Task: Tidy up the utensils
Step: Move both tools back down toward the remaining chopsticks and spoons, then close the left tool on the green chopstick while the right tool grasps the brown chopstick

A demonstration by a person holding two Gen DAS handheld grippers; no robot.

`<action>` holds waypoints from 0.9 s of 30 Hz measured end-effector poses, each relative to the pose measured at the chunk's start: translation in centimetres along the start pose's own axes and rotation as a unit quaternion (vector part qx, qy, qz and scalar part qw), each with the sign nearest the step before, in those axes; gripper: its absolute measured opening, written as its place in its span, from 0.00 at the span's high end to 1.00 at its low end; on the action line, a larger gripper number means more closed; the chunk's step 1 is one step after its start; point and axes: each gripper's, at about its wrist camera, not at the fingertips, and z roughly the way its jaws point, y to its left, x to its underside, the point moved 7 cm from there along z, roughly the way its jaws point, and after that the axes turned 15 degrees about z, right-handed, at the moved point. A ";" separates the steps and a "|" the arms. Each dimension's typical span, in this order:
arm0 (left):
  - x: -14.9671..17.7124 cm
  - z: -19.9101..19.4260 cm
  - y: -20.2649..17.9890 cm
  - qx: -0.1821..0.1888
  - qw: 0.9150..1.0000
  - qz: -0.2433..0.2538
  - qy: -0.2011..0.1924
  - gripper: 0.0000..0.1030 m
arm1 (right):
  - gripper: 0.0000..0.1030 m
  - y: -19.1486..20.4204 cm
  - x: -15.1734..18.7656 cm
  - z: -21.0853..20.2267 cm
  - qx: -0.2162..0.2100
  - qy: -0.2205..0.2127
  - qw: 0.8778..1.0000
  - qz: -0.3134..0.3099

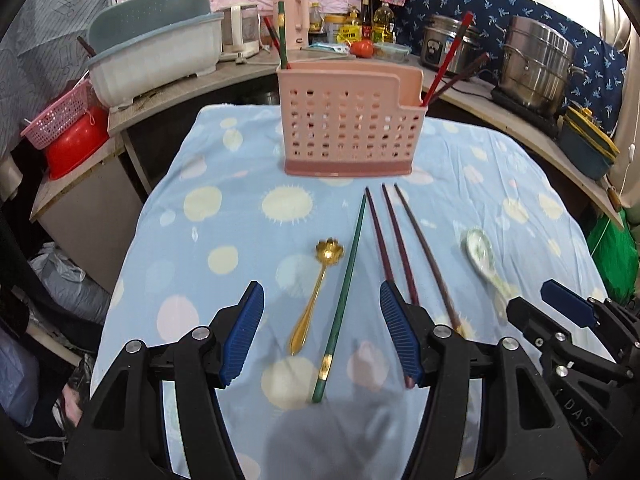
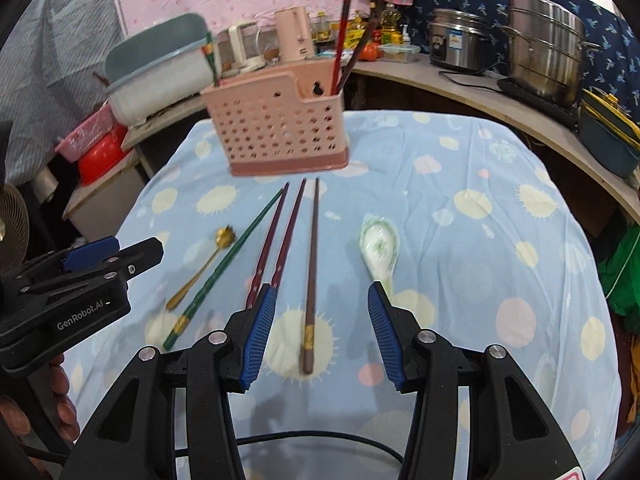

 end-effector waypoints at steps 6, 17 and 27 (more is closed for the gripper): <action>2.8 0.3 -0.3 0.007 1.000 0.004 0.016 0.46 | 0.69 0.1 2.8 1.8 0.002 0.032 0.999 -0.009; 5.3 1.4 -1.8 0.029 0.999 0.005 0.035 0.58 | 0.80 -1.0 4.3 4.4 0.018 0.062 0.998 -0.009; 6.1 3.3 -1.5 0.046 0.997 -0.013 0.055 0.69 | 0.81 -1.0 4.2 5.7 0.022 0.068 0.997 -0.009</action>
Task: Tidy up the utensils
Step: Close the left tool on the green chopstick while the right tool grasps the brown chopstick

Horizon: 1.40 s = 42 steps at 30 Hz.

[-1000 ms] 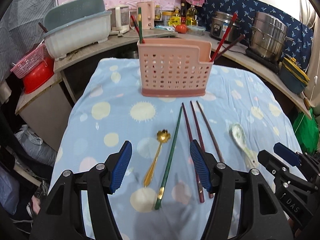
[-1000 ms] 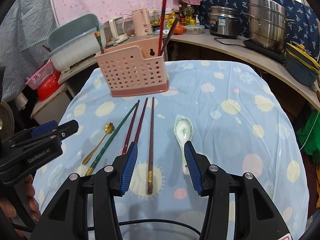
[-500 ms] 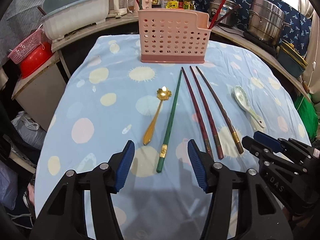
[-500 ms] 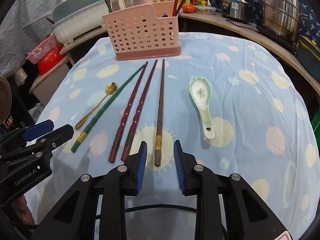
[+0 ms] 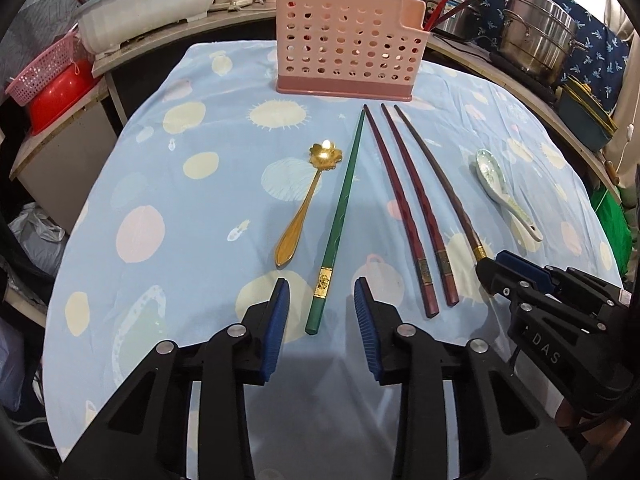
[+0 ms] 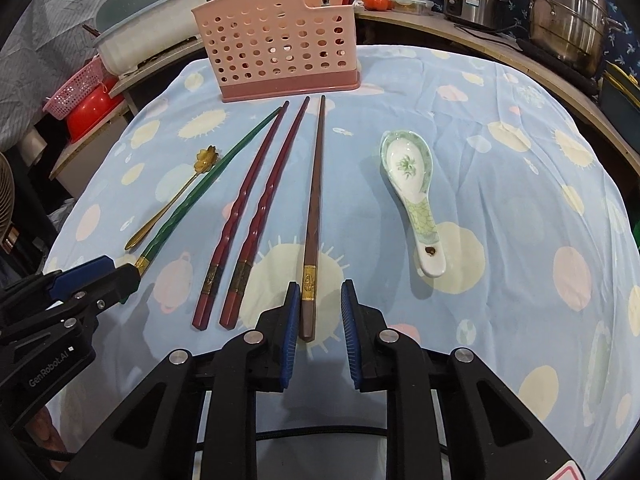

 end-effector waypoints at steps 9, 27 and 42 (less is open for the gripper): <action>0.2 1.2 0.2 0.006 1.000 -0.001 0.009 0.85 | 0.82 0.3 -0.4 0.5 0.005 -0.006 1.000 -0.009; -0.6 -1.1 -0.3 0.025 1.000 0.001 -0.009 0.93 | 0.93 -0.1 -0.4 -0.3 -0.003 -0.004 1.000 -0.001; -3.8 -7.0 -0.2 0.017 0.997 0.000 -0.072 0.93 | 0.93 0.4 -2.8 -7.6 -0.040 -0.069 0.997 0.008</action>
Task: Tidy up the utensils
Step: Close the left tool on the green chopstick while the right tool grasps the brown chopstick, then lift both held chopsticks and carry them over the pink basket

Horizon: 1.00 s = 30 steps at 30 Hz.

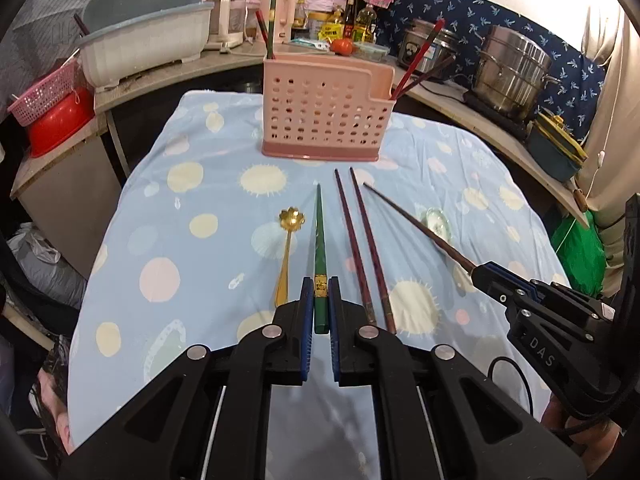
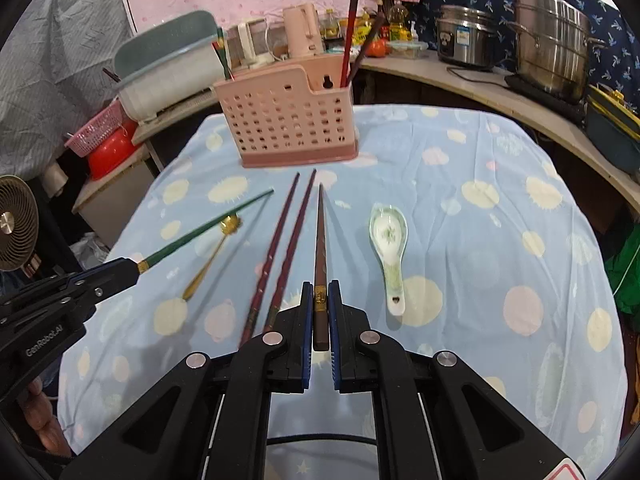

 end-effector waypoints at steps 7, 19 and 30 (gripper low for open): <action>-2.0 -2.0 -0.1 -0.006 1.000 0.002 -0.023 0.93 | 0.93 0.9 -1.5 -2.4 -0.014 -0.020 1.000 0.001; -6.4 -5.5 0.2 -0.010 0.998 0.004 -0.059 0.93 | 0.93 1.8 -4.6 -5.9 -0.030 -0.053 0.998 0.008; -12.1 -8.5 0.0 -0.019 0.994 0.021 -0.110 0.93 | 0.93 3.2 -8.6 -8.6 -0.047 -0.091 0.995 0.002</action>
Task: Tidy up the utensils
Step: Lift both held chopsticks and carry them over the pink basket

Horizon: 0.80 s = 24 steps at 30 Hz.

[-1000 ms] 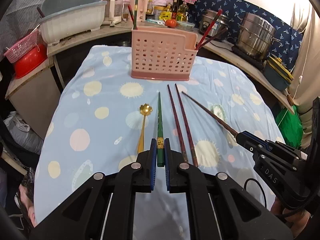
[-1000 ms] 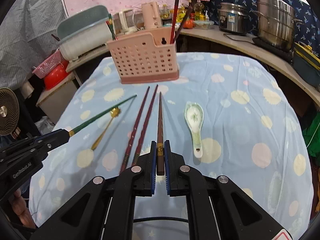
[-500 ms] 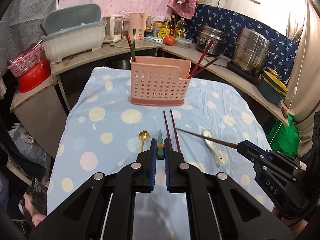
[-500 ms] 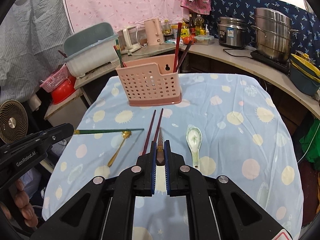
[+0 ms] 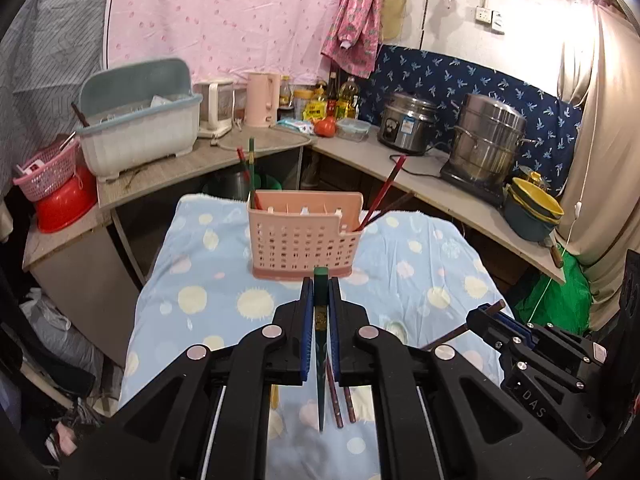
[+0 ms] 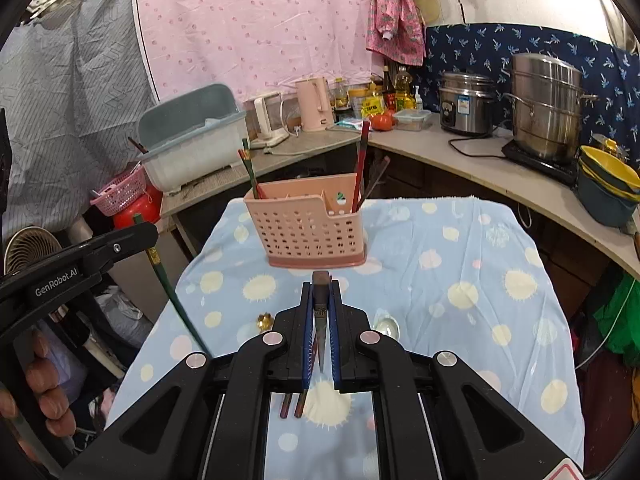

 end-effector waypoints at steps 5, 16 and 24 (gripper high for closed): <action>-2.5 0.0 0.1 -0.008 1.000 0.011 -0.015 0.93 | 0.93 0.5 -2.2 -0.2 -0.007 -0.015 1.000 -0.001; -8.8 1.0 1.8 -0.021 0.998 0.020 -0.047 0.93 | 0.93 2.7 -8.3 0.4 -0.026 -0.051 0.998 -0.010; -14.6 1.5 3.6 -0.041 0.996 0.023 -0.081 0.93 | 0.93 5.5 -14.1 1.7 -0.040 -0.091 0.995 -0.019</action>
